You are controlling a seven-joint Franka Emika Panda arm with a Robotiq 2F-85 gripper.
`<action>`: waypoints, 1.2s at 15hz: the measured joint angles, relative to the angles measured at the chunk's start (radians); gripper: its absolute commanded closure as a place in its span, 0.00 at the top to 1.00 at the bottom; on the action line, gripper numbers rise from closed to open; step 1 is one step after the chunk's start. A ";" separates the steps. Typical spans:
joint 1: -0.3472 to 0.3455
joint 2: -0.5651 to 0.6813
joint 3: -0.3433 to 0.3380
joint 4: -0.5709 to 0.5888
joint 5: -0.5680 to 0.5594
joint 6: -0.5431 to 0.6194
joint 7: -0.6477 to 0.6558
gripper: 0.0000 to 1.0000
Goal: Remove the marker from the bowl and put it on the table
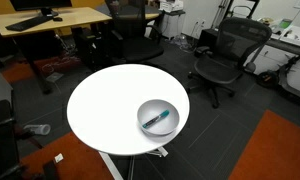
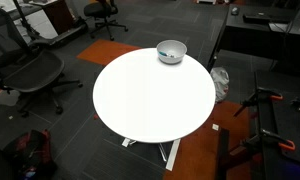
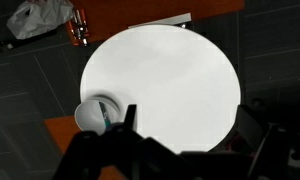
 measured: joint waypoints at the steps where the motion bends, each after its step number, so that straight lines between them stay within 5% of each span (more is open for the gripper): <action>1: 0.000 0.000 0.000 0.000 0.000 0.000 0.000 1.00; 10: 0.003 0.002 -0.022 0.000 -0.003 0.003 -0.010 1.00; 18: -0.023 0.080 -0.186 0.043 -0.054 0.034 -0.166 1.00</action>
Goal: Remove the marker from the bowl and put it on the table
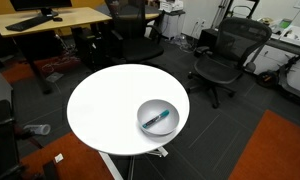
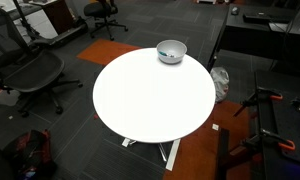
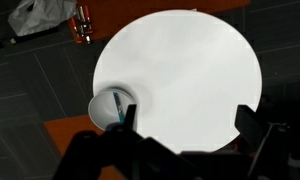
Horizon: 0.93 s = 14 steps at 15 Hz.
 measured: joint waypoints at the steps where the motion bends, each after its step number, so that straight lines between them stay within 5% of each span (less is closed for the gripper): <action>1: -0.009 0.025 -0.025 0.011 -0.011 0.015 -0.027 1.00; 7: -0.047 0.235 -0.154 0.073 -0.019 0.174 -0.177 1.00; 14: -0.079 0.519 -0.214 0.168 0.041 0.344 -0.269 1.00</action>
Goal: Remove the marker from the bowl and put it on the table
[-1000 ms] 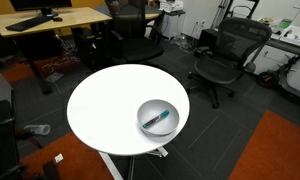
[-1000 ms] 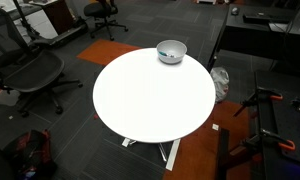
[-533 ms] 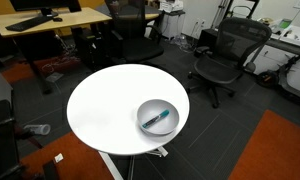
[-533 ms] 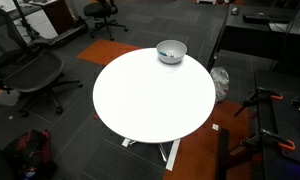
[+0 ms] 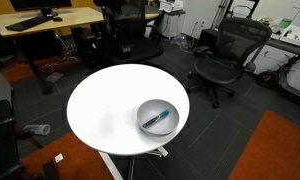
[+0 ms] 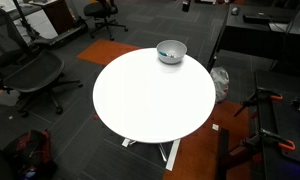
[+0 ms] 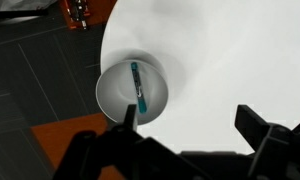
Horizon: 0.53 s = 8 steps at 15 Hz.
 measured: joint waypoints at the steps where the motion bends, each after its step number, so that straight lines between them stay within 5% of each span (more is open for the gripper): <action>1: -0.006 0.032 -0.001 0.014 0.015 0.012 -0.014 1.00; 8: -0.051 0.200 -0.002 0.079 0.051 0.092 -0.085 1.00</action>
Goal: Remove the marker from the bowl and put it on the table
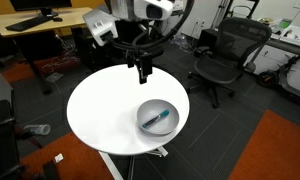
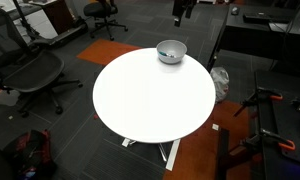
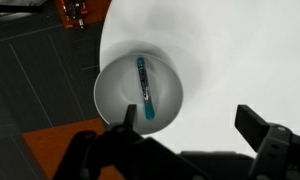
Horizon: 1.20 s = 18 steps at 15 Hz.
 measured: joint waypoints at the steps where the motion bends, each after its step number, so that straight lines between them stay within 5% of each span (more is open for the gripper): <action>1: -0.006 0.020 0.000 0.006 0.000 0.005 0.000 1.00; 18: -0.059 0.311 0.000 0.157 0.004 0.142 0.000 1.00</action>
